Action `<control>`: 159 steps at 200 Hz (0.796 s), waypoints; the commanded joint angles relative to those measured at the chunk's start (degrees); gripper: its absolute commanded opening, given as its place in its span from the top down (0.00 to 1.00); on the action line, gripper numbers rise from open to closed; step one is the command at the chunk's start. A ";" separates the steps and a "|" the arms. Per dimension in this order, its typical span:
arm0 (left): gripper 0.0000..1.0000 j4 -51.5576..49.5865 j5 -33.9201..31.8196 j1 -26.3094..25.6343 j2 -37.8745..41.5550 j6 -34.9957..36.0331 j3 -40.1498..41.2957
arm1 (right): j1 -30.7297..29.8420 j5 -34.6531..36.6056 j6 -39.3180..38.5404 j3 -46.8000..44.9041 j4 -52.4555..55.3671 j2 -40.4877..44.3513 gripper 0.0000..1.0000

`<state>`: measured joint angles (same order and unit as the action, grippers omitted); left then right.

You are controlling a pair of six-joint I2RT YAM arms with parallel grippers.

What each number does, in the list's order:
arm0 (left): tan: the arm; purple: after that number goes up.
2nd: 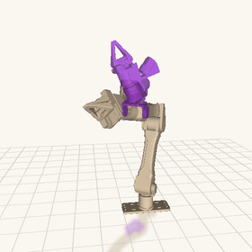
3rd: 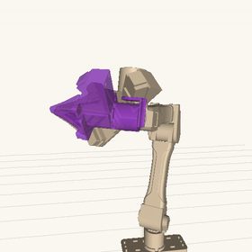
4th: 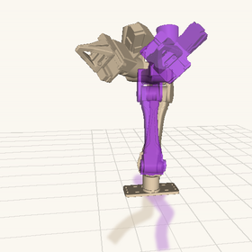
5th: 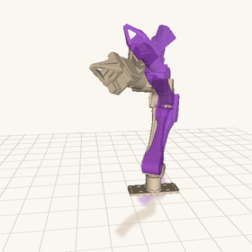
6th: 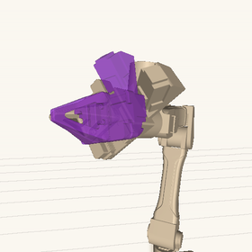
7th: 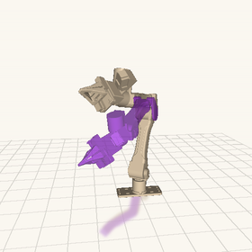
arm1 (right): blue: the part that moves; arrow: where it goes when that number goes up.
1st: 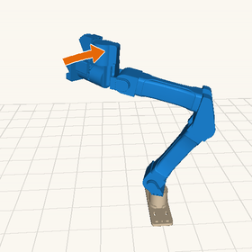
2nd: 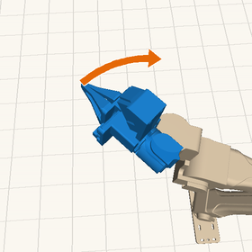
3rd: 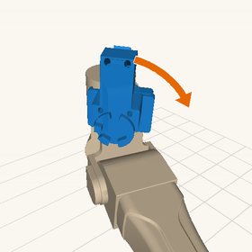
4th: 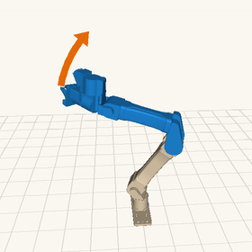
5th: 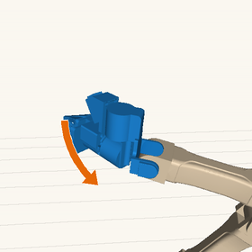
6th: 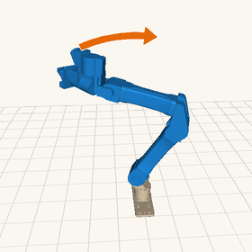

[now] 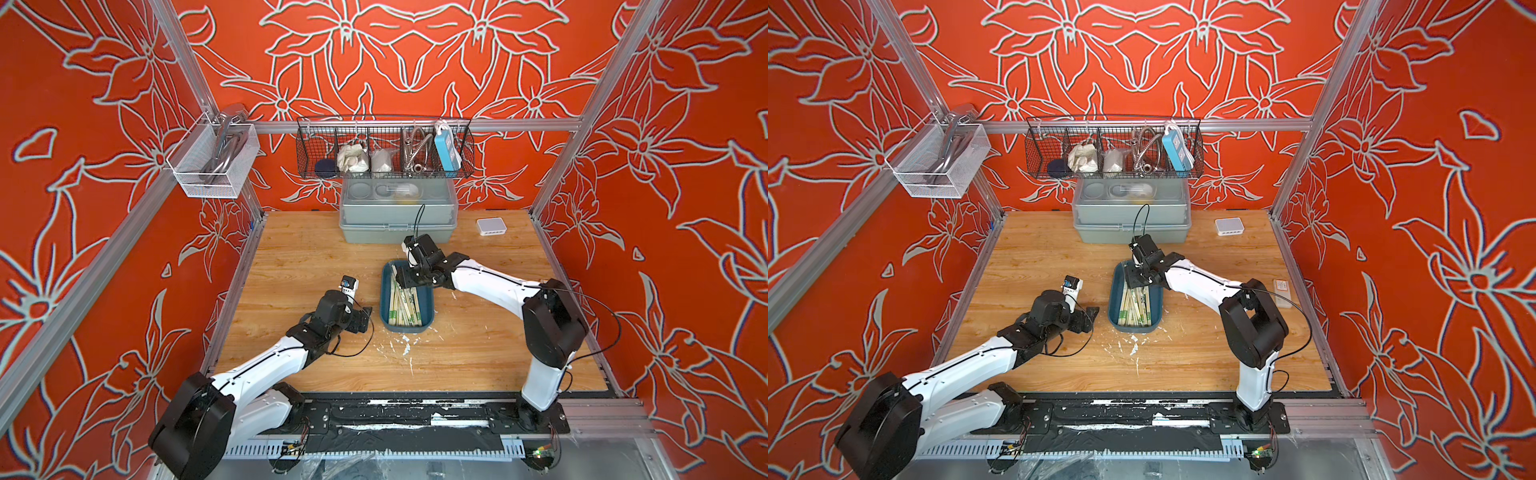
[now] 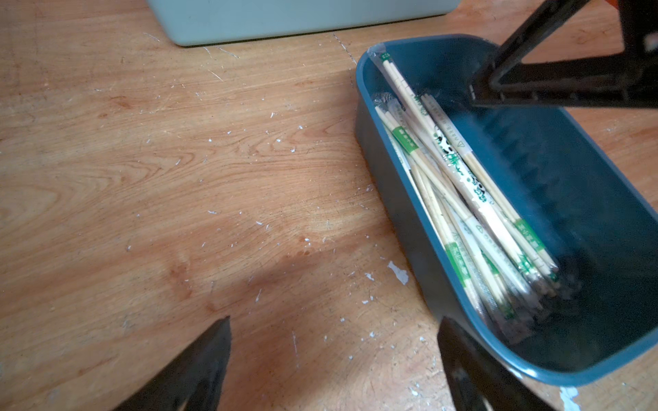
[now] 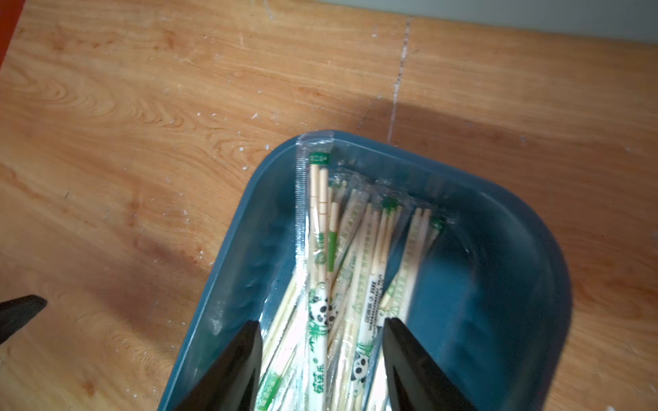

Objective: Take the paired disposable chopsticks out of the storage box
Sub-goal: Pick up the paired disposable chopsticks from the storage box.

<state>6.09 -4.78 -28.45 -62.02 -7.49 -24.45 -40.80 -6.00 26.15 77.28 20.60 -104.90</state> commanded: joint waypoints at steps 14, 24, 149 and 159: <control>0.09 0.32 0.97 0.32 0.47 0.02 -0.87 | -0.91 -1.00 -2.94 2.64 0.99 -4.42 0.43; 0.09 0.42 0.95 0.32 0.59 0.11 -0.78 | -0.93 -0.46 -3.27 3.15 1.41 -5.23 0.44; 0.09 0.24 0.99 0.32 0.40 0.02 -0.95 | -0.90 1.28 -6.11 5.24 2.60 -9.15 0.82; 0.09 0.24 0.92 0.32 0.33 0.02 -0.95 | -0.95 1.34 -5.98 5.16 2.70 -8.76 0.84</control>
<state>6.09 -4.16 -28.45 -62.00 -7.49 -24.45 -41.30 -5.82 20.27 81.06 22.02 -113.84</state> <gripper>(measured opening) 0.906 0.181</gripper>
